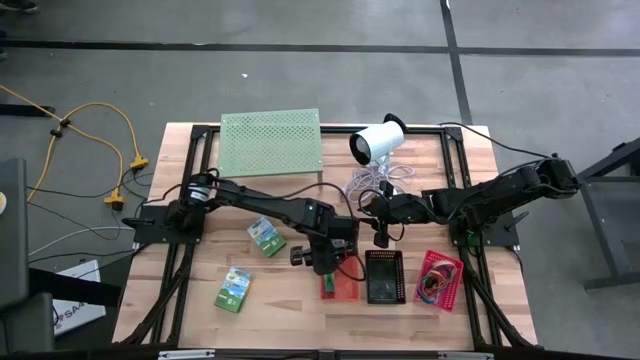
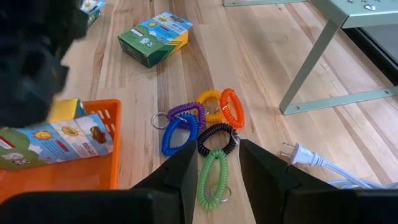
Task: Pick & Place Office Desk Supplies
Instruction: Put the bottom crayon box into the orange basket
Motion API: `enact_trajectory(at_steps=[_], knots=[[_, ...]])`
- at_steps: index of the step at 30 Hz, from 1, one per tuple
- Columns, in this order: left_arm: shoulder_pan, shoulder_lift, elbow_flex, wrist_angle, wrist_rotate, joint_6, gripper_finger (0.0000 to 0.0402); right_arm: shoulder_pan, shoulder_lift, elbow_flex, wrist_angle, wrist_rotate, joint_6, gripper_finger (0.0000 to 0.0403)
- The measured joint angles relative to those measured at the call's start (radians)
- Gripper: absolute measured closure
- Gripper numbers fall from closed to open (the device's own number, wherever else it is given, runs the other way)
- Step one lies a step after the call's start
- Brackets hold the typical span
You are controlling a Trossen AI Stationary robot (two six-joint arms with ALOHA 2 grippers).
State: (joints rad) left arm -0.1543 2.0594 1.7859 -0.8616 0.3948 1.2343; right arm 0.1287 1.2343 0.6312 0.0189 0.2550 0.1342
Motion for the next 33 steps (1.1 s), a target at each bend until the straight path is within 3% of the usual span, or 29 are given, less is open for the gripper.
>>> enact_trajectory(at_steps=[14, 18, 26, 33], knots=[[0.008, -0.038, 0.001, 0.003, -0.045, -0.093, 0.0212, 0.0, 0.0, 0.0, 0.0, 0.0, 0.0, 0.0295], [0.008, -0.043, 0.0, 0.014, -0.125, -0.23, 0.0212, 0.0, 0.0, 0.0, 0.0, 0.0, 0.0, 0.0295], [0.008, -0.086, 0.0, -0.034, -0.394, -0.678, 0.0212, 0.0, 0.0, 0.0, 0.0, 0.0, 0.0, 0.0295], [0.005, -0.092, 0.0, -0.103, -0.397, -0.765, 0.0212, 0.0, 0.0, 0.0, 0.0, 0.0, 0.0, 0.0295]])
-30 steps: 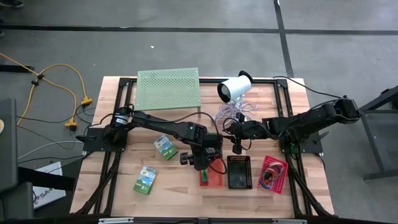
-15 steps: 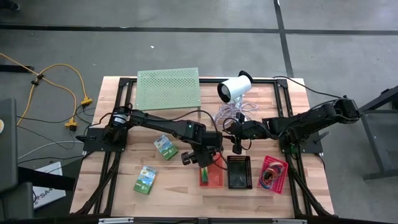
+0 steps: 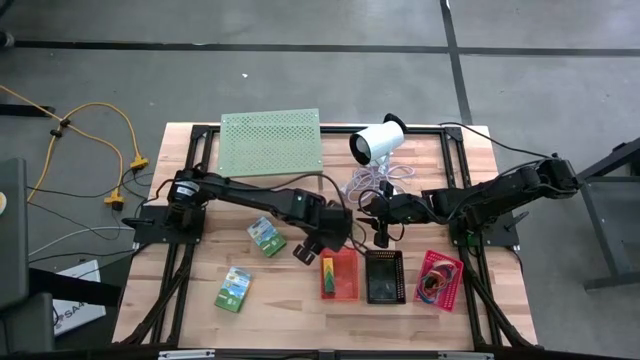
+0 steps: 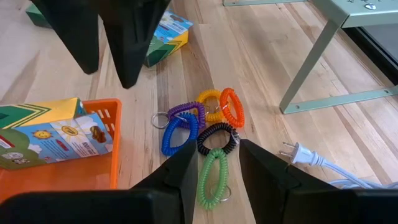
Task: Pick & Place Office Desk Supplies
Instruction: Put the bottom crayon box into the orange basket
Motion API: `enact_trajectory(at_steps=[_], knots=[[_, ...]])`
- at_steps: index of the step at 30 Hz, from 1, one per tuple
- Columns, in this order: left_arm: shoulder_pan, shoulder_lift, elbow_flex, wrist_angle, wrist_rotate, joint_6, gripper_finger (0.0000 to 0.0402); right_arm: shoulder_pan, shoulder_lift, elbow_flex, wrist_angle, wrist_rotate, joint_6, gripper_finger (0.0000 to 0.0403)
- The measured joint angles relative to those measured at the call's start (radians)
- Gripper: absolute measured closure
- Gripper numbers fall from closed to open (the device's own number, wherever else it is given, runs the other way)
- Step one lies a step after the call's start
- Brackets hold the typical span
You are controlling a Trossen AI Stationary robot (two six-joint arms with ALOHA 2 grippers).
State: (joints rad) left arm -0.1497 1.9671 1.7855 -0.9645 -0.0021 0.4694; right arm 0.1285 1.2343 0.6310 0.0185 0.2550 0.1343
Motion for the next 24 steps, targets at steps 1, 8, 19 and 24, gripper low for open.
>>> enact_trajectory(at_steps=[1, 8, 19, 24], knots=[[0.0, 0.0, 0.0, -0.014, 0.01, 0.0, 0.0212, 0.0, 0.0, 0.0, 0.0, 0.0, 0.0, 0.0295], [0.016, 0.0, 0.0, -0.132, 0.085, -0.108, 0.0212, 0.0, 0.0, 0.0, 0.0, 0.0, 0.0, 0.0295], [0.04, -0.027, -0.079, -0.26, 0.154, -0.261, 0.0212, 0.0, 0.0, 0.0, 0.0, 0.0, 0.0, 0.0295], [0.014, -0.122, -0.236, -0.185, 0.161, -0.373, 0.0212, 0.0, 0.0, 0.0, 0.0, 0.0, 0.0, 0.0295]])
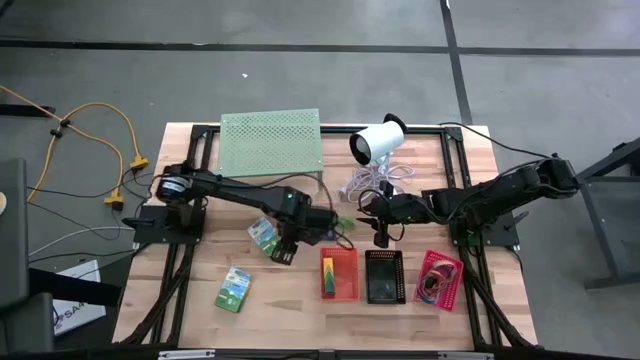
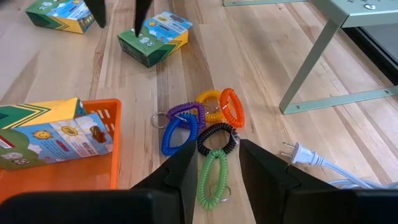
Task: Pick & Place Office Desk Supplies
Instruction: Put the bottom crayon box into the orange basket
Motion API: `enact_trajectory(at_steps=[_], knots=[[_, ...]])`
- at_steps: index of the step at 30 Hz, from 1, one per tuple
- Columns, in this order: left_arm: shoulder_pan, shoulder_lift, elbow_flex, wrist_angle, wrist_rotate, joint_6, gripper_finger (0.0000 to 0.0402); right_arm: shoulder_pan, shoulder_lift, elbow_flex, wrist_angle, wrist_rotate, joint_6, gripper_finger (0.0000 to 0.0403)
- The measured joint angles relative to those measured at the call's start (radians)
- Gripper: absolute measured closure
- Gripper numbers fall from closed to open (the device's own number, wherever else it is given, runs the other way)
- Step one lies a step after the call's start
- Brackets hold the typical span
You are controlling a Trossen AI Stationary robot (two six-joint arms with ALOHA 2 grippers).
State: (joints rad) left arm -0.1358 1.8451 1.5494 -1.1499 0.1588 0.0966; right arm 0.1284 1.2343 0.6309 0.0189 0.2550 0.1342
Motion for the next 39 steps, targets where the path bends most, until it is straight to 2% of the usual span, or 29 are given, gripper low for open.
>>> enact_trajectory(at_steps=[8, 16, 30, 39], knots=[[-0.083, -0.208, -0.268, 0.127, -0.064, -0.237, 0.0212, 0.0, 0.0, 0.0, 0.0, 0.0, 0.0, 0.0295], [-0.156, -0.317, -0.433, 0.193, -0.07, -0.4, 0.0212, 0.0, 0.0, 0.0, 0.0, 0.0, 0.0, 0.0295], [-0.197, -0.347, -0.536, 0.223, -0.027, -0.624, 0.0212, 0.0, 0.0, 0.0, 0.0, 0.0, 0.0, 0.0295], [-0.29, -0.346, -0.553, 0.198, -0.096, -0.796, 0.0212, 0.0, 0.0, 0.0, 0.0, 0.0, 0.0, 0.0295]])
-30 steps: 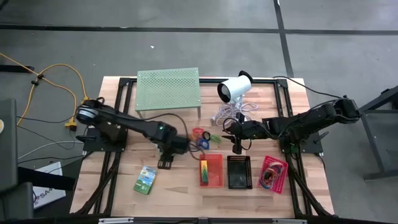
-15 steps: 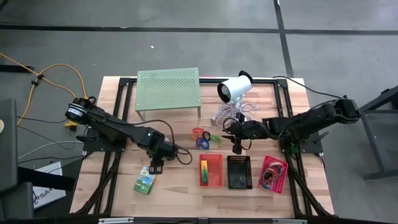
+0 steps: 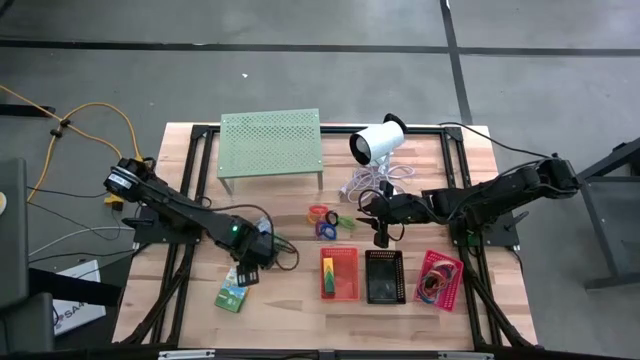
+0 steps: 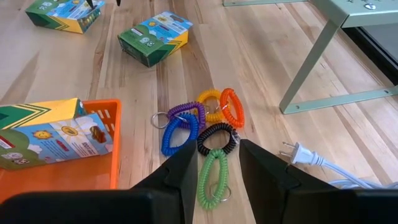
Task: Pick & Place Office Desk Supplies
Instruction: Put the bottom crayon box into the orange basket
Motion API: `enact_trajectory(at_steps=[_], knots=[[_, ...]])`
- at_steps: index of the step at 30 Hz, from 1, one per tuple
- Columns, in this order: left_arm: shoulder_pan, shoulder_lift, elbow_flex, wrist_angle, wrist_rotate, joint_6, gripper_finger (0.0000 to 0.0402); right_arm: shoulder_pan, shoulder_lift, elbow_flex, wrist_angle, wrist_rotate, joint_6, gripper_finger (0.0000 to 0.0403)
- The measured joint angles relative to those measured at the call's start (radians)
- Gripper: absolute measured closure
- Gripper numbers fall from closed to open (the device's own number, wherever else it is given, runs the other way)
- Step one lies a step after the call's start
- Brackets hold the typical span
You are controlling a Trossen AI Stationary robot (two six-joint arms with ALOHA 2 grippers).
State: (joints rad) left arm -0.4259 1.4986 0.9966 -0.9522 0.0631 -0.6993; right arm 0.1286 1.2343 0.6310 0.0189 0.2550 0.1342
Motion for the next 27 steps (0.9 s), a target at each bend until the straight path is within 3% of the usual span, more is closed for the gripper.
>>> enact_trajectory(at_steps=[11, 20, 27], knots=[[-0.155, 0.0, 0.0, -0.047, -0.109, -0.128, 0.0212, 0.0, 0.0, 0.0, 0.0, 0.0, 0.0, 0.0295], [-0.29, 0.0, -0.005, -0.066, -0.292, -0.036, 0.0212, 0.0, 0.0, 0.0, 0.0, 0.0, 0.0, 0.0295], [-0.326, 0.003, -0.025, -0.052, -0.303, -0.039, 0.0212, 0.0, 0.0, 0.0, 0.0, 0.0, 0.0, 0.0295]])
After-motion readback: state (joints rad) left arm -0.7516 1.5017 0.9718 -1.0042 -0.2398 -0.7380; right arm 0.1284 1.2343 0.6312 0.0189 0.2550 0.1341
